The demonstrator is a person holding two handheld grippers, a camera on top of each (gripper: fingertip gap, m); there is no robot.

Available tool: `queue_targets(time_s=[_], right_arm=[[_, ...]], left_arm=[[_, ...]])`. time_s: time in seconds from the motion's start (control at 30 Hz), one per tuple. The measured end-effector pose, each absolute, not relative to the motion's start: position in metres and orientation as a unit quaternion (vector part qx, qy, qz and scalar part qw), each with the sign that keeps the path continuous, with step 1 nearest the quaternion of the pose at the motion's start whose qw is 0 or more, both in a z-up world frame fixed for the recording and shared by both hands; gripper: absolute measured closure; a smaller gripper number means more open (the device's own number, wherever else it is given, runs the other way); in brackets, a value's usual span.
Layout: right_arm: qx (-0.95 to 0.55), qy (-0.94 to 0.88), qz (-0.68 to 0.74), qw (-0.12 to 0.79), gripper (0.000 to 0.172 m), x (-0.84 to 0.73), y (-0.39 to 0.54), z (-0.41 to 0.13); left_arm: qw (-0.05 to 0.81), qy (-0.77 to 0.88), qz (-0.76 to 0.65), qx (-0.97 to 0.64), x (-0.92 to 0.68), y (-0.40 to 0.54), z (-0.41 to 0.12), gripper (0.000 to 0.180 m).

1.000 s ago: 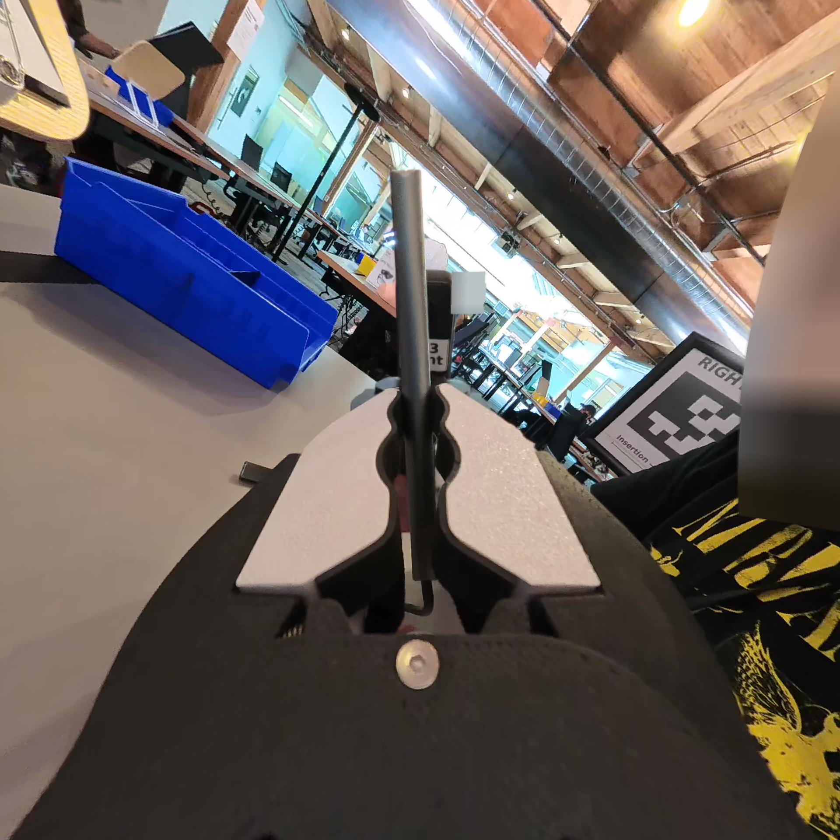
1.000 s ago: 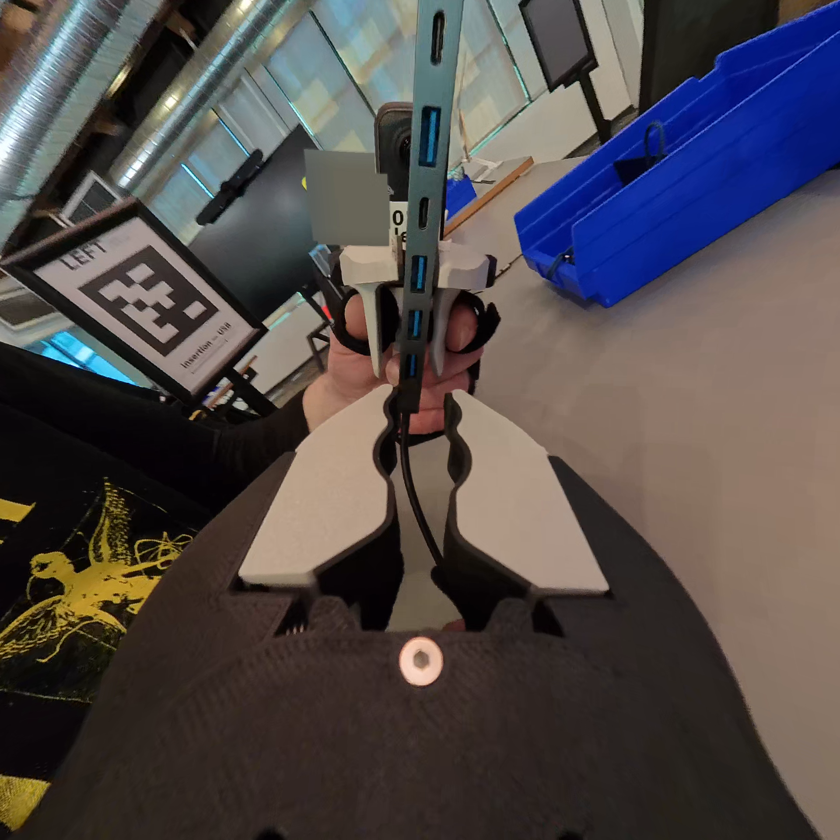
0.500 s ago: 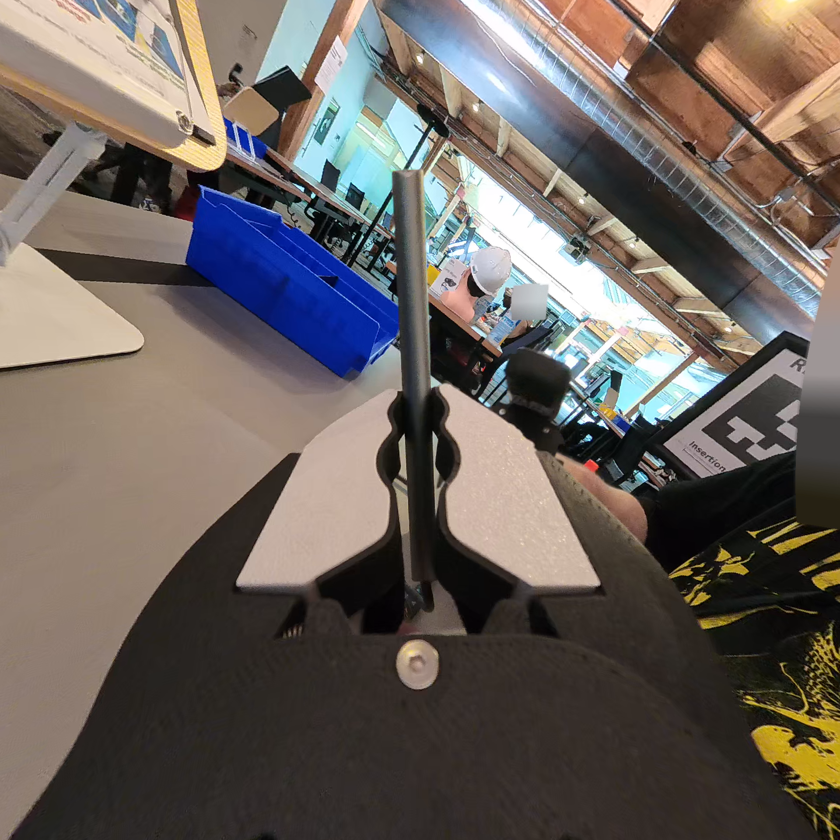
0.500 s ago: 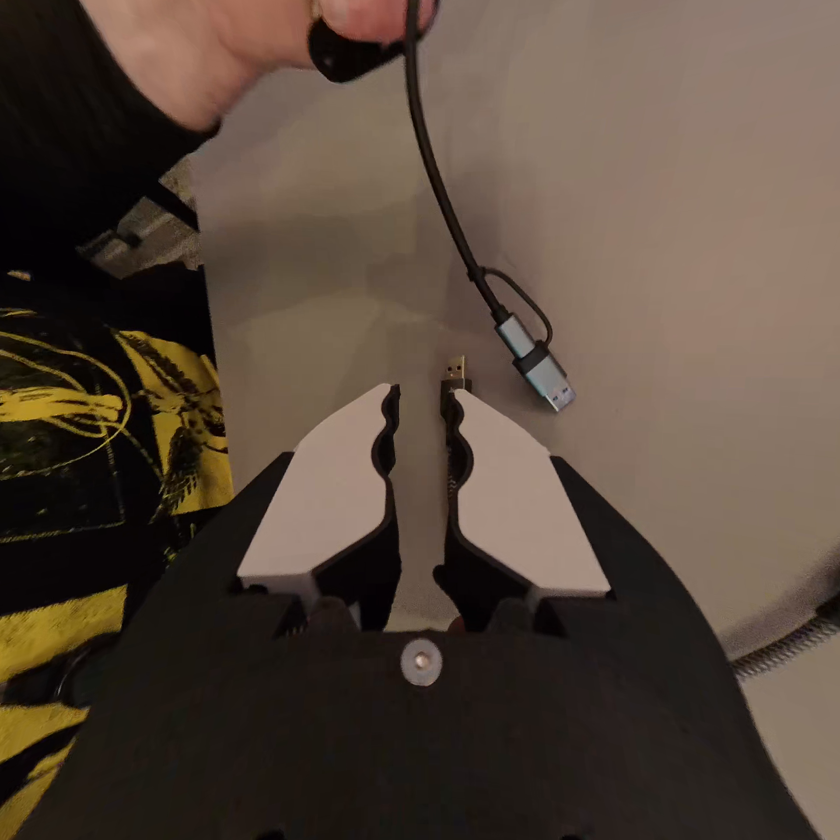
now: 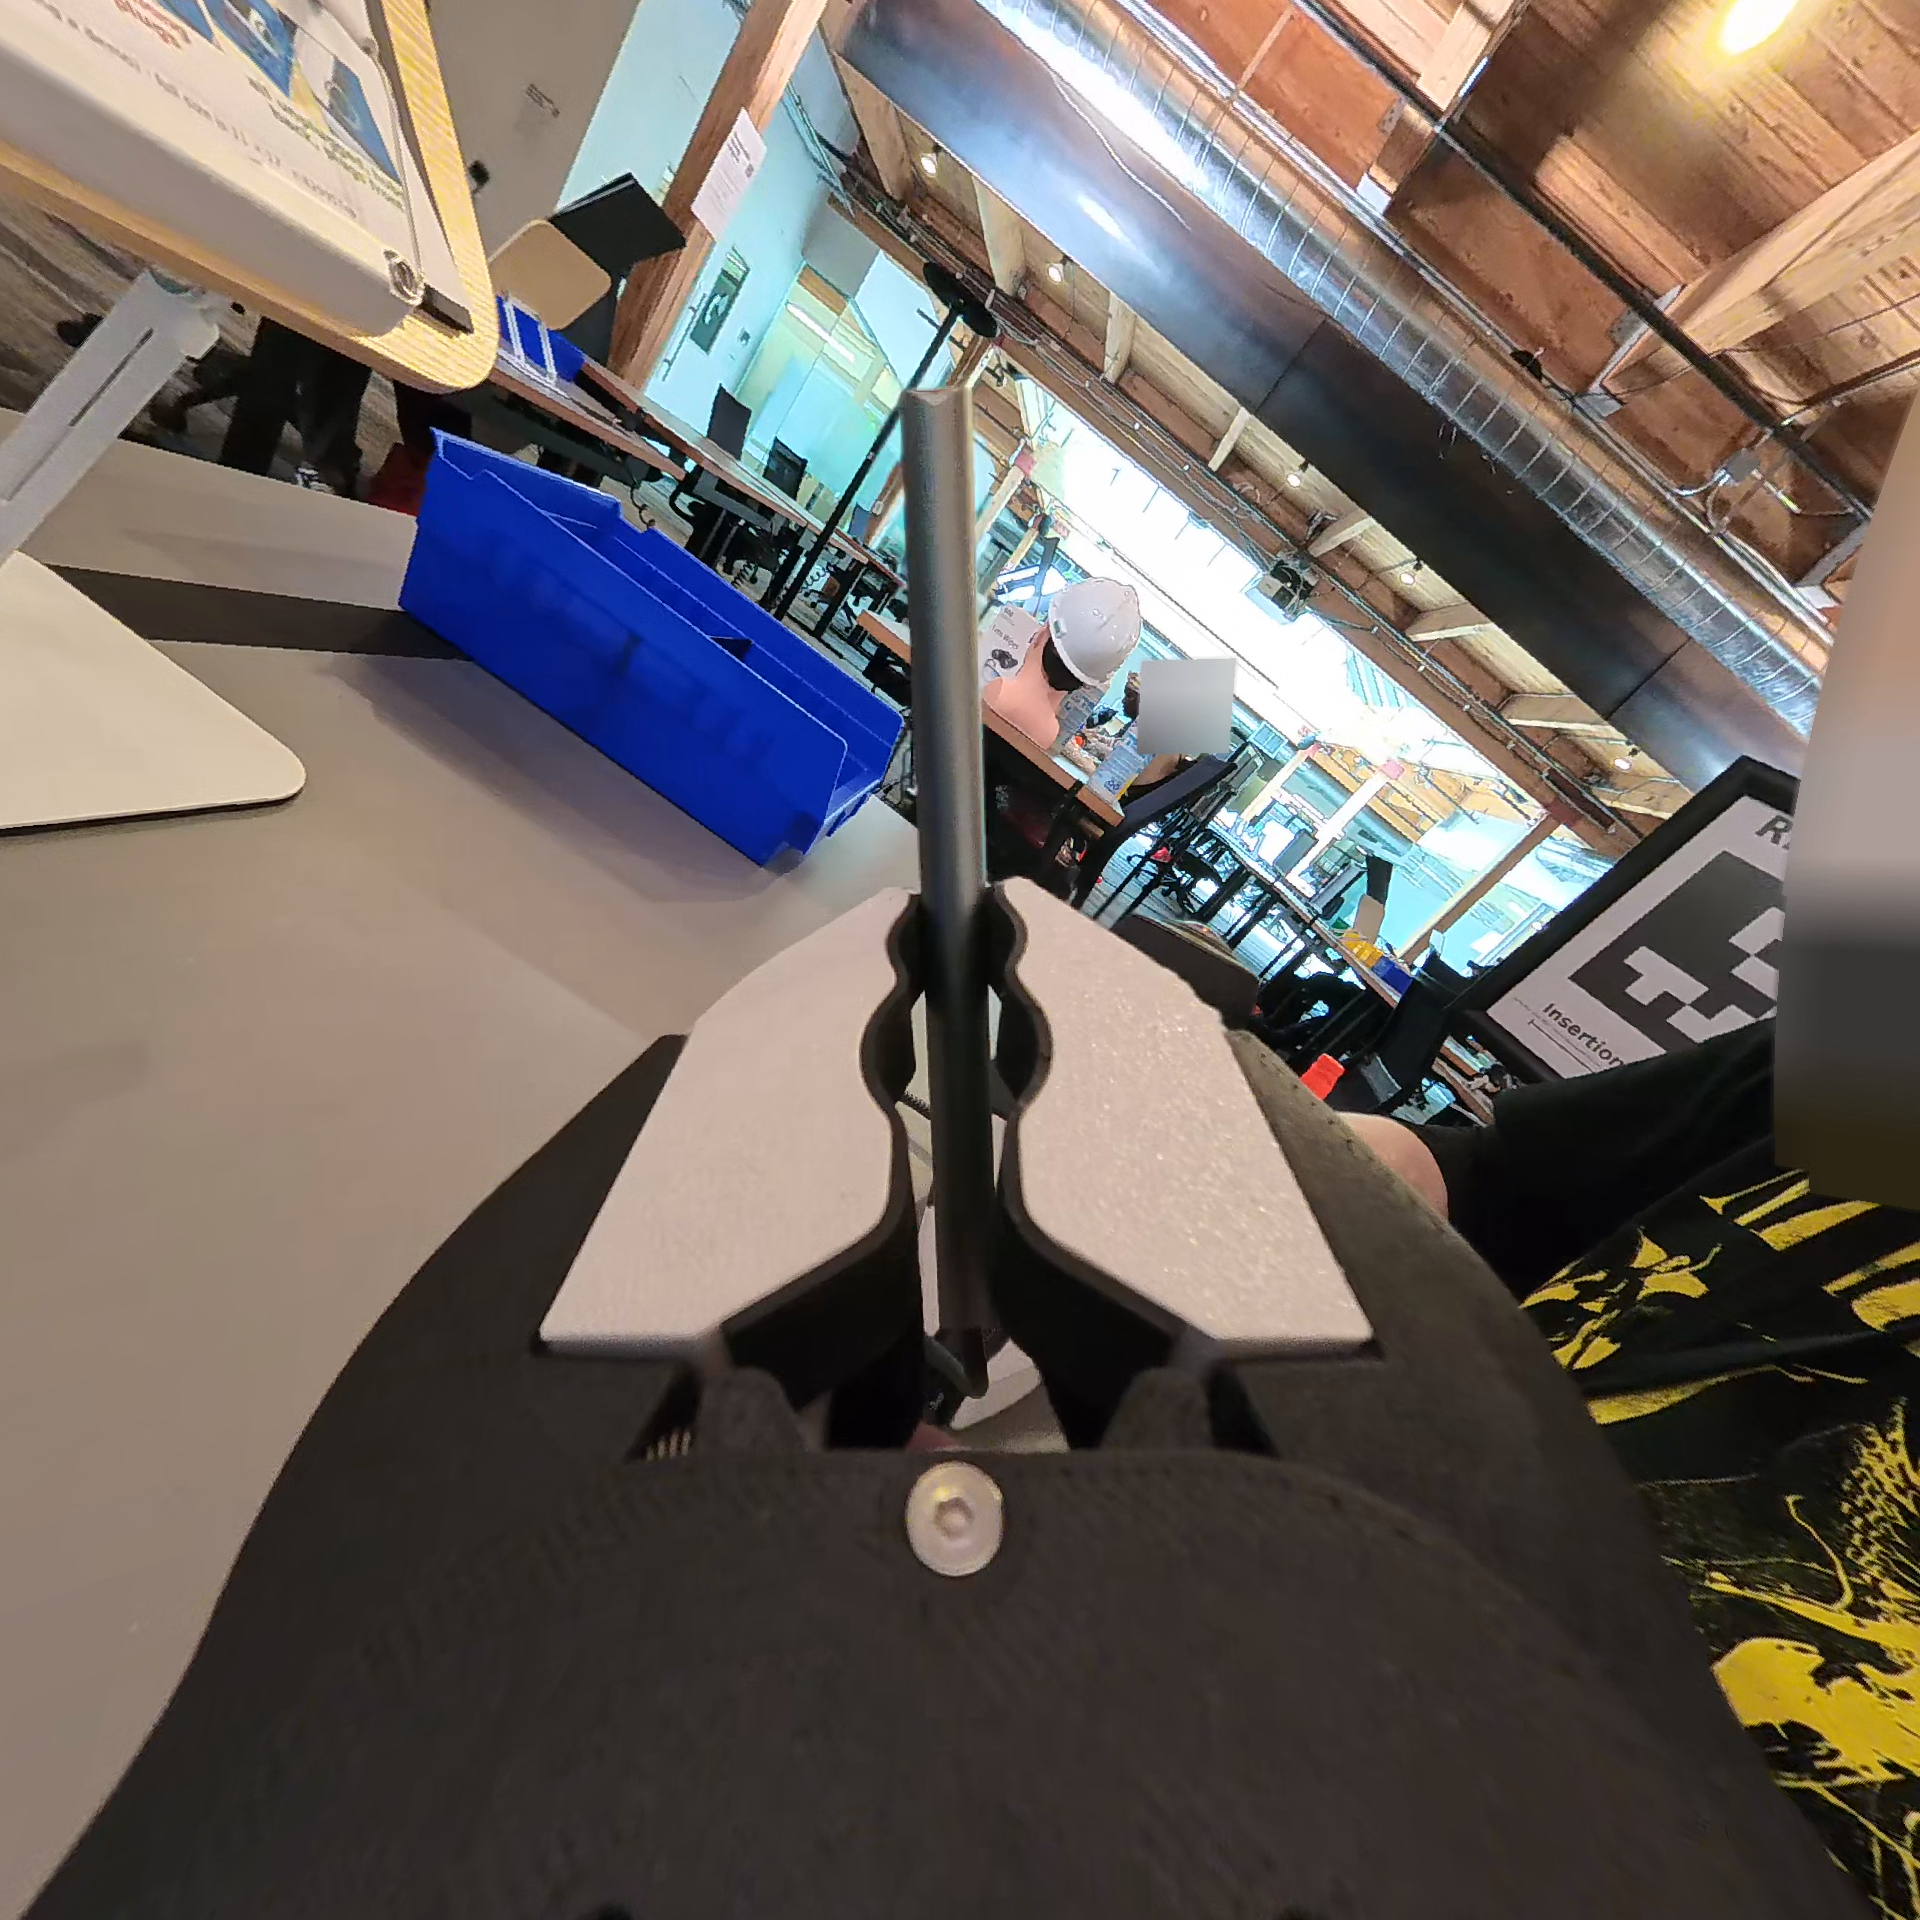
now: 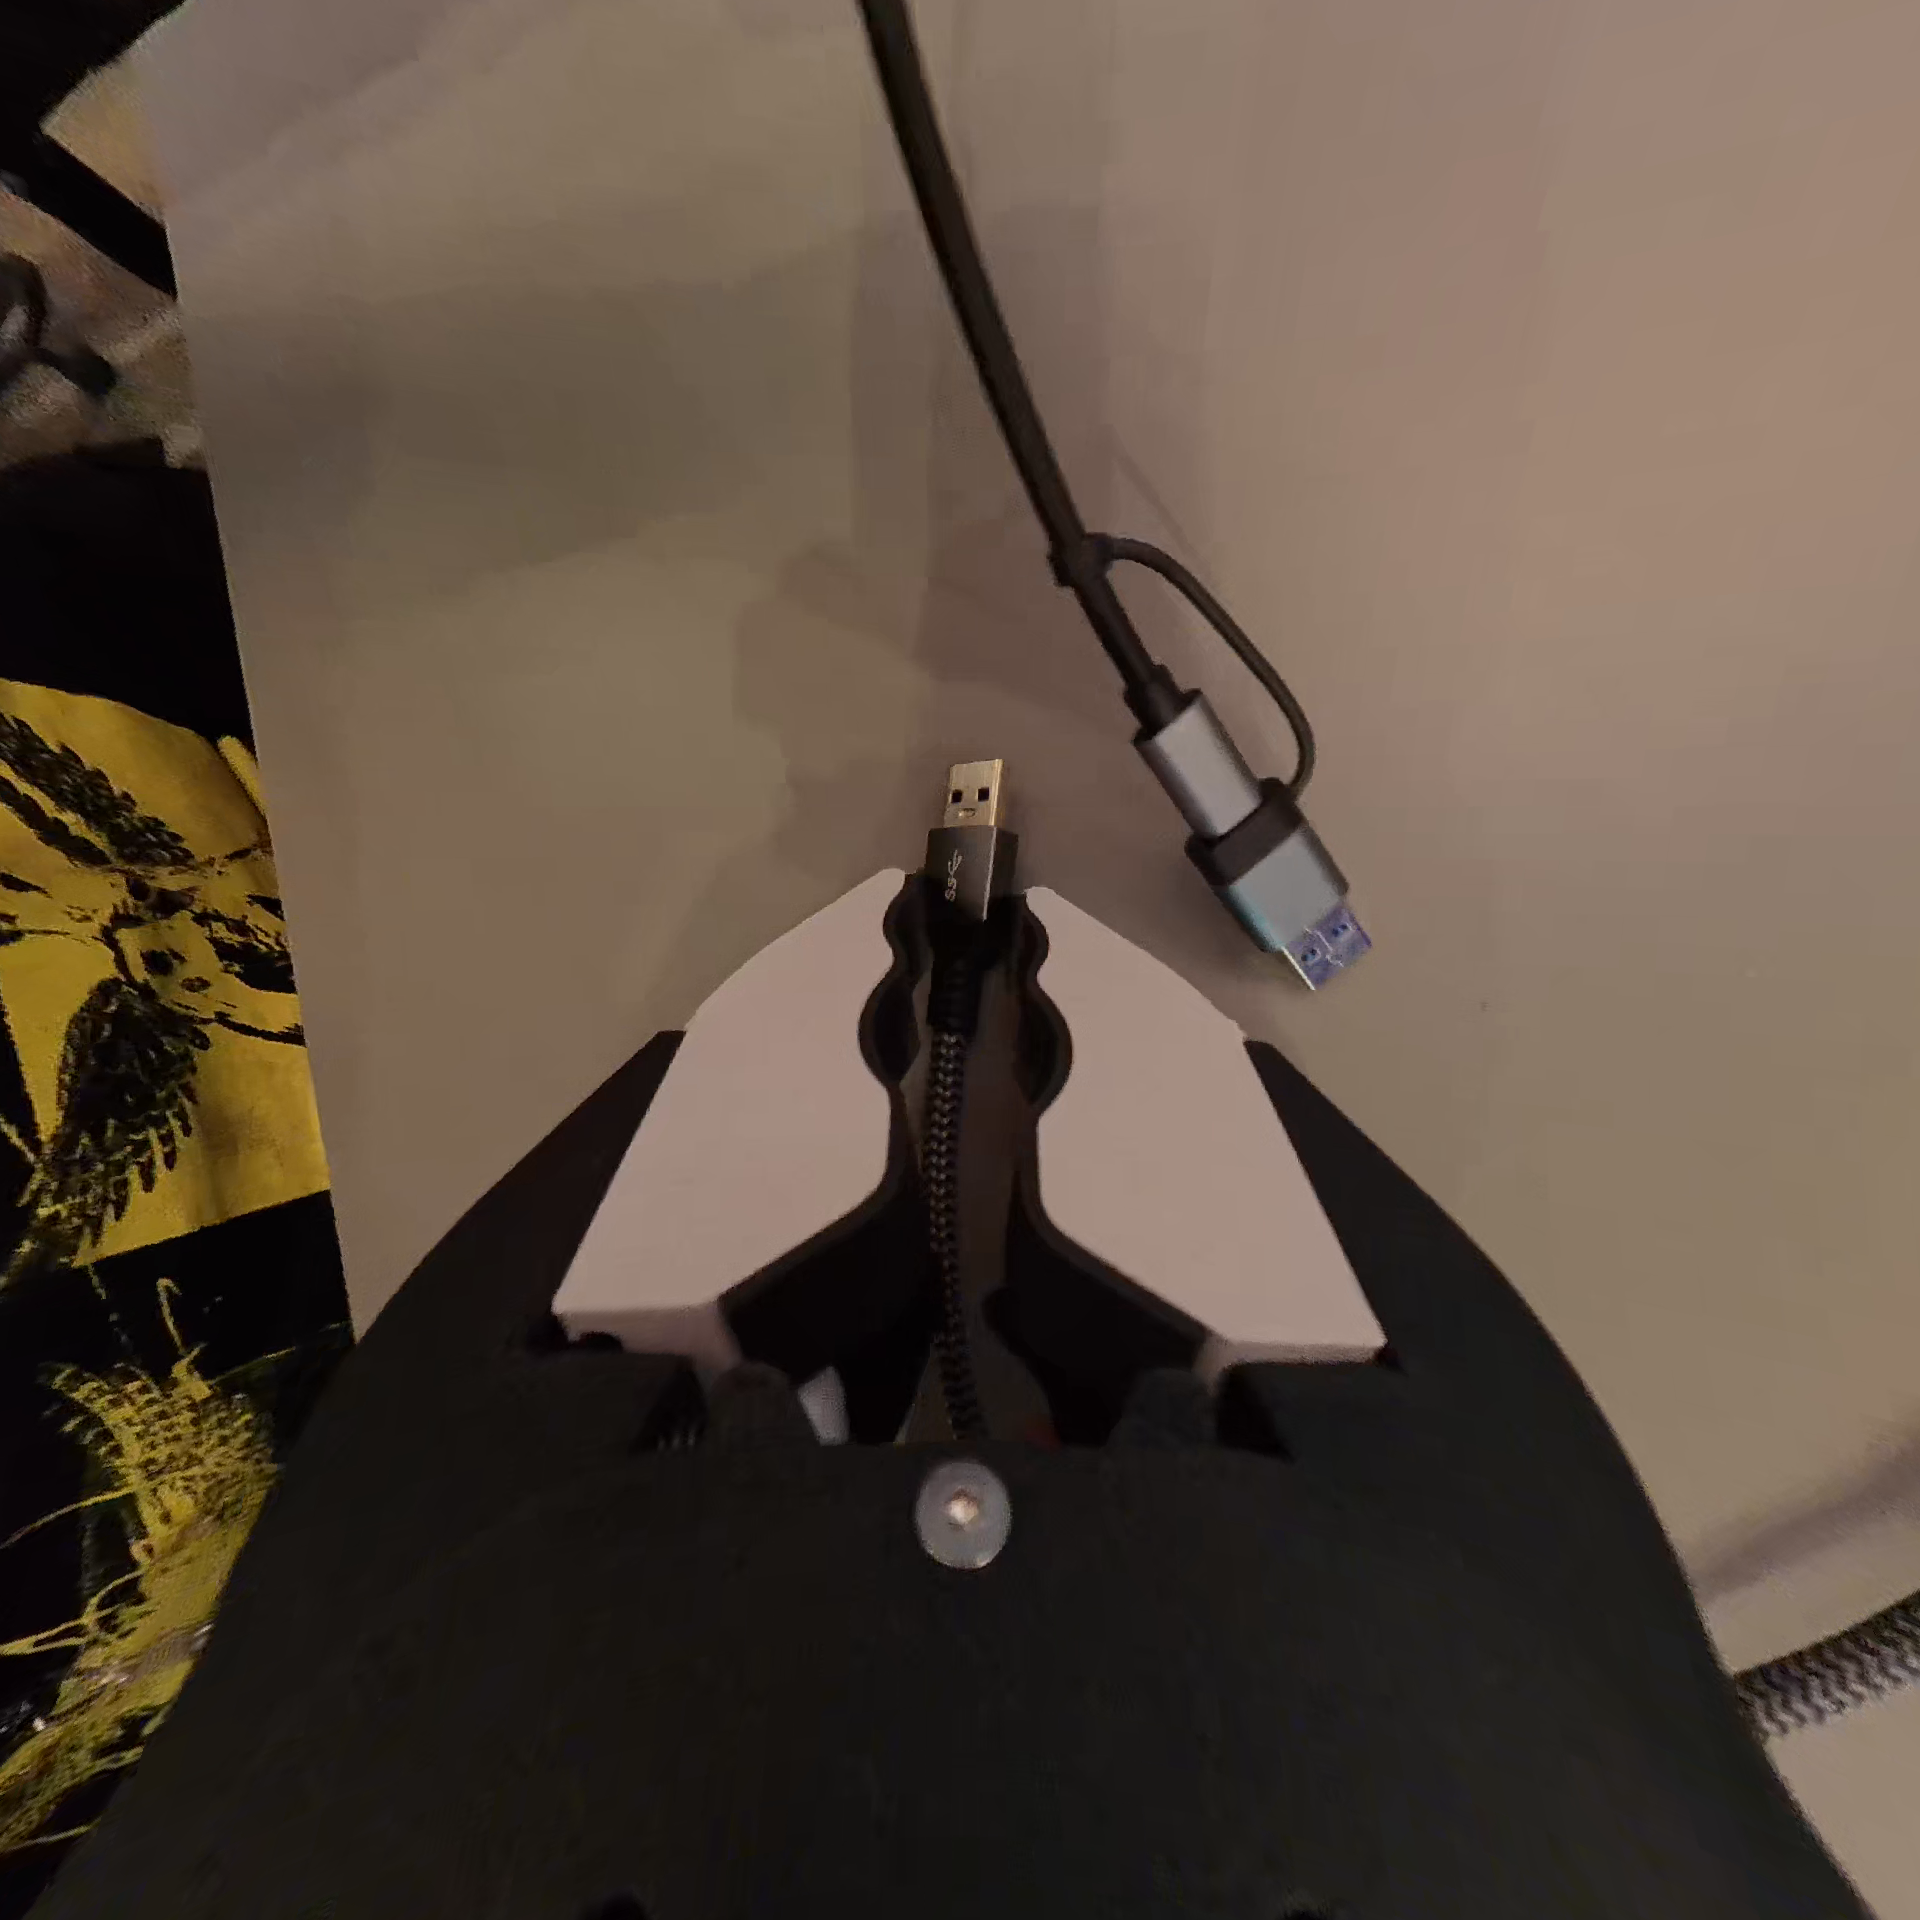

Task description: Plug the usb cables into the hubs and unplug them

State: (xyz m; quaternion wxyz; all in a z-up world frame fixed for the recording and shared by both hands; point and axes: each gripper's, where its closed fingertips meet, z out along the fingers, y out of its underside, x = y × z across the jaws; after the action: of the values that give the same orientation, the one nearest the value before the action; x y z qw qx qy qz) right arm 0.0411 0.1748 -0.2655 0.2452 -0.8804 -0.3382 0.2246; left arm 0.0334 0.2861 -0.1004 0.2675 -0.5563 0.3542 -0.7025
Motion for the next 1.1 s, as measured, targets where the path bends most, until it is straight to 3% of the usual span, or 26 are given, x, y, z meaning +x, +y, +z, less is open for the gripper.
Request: queue_targets(time_s=[0.3, 0.53, 0.67, 1.1], right_arm=[[-0.846, -0.422, 0.136, 0.297, 0.164, 0.038, 0.176, -0.253], [-0.805, -0.386, 0.229, 0.388, 0.166, 0.055, 0.194, -0.153], [-0.779, -0.398, 0.295, 0.384, 0.167, 0.057, 0.205, -0.114], [-0.794, -0.461, 0.274, 0.285, 0.166, 0.056, 0.221, -0.148]], left_arm=[[0.264, 0.363, -0.7, -0.555, 0.032, 0.284, -0.103, 0.169], [0.248, 0.379, -0.717, -0.53, 0.034, 0.273, -0.098, 0.17], [0.237, 0.395, -0.732, -0.502, 0.035, 0.261, -0.089, 0.17], [0.223, 0.427, -0.715, -0.507, 0.042, 0.253, -0.099, 0.17]])
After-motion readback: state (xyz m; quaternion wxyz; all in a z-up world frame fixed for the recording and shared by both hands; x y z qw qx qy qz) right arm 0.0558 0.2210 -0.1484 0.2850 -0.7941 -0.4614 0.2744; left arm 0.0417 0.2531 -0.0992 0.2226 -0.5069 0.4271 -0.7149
